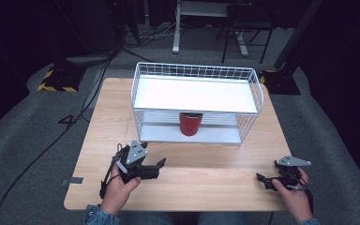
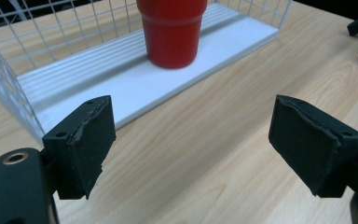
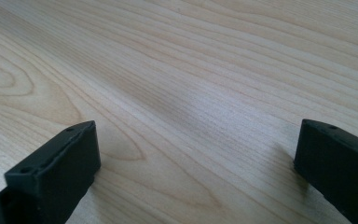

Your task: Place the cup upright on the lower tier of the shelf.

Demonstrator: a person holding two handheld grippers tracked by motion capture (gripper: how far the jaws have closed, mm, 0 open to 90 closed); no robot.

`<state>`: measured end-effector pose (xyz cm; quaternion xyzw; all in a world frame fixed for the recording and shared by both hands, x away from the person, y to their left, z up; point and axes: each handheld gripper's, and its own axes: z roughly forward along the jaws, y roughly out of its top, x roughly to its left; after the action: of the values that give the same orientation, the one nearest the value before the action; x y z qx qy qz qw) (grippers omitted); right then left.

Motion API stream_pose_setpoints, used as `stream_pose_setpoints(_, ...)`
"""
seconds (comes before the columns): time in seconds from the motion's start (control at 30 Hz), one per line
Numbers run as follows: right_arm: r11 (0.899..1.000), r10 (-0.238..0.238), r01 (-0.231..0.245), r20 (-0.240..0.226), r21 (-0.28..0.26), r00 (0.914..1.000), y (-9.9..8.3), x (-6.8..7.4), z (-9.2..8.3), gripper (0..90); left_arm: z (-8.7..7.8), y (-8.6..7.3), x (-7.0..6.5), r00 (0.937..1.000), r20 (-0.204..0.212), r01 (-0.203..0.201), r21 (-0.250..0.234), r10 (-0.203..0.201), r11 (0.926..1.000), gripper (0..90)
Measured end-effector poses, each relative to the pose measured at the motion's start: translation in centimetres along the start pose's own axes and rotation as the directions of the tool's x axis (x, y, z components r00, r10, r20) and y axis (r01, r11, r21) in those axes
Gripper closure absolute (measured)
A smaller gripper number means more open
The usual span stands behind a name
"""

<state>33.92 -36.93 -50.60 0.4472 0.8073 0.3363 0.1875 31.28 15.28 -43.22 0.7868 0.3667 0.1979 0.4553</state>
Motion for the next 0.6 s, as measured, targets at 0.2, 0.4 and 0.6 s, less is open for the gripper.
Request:
stream_pose_setpoints(0.2,1.0,0.0,0.0,0.001,0.0,1.0,0.0,0.0,0.0,0.2,-1.3,-1.7,0.5,0.9998,-0.019,-0.006,0.032,0.007,0.9995,15.5)
stream_pose_setpoints(0.4,1.0,0.0,0.0,0.001,0.0,1.0,0.0,0.0,0.0,0.1,-2.6,-3.6,1.3,0.9996,-0.017,-0.023,0.07,0.024,0.9973,15.7)
stream_pose_setpoints(0.6,1.0,0.0,0.0,0.001,0.0,1.0,0.0,0.0,0.0,0.1,-3.2,-5.3,2.3,0.9995,-0.027,-0.014,0.136,0.018,0.9906,15.6)
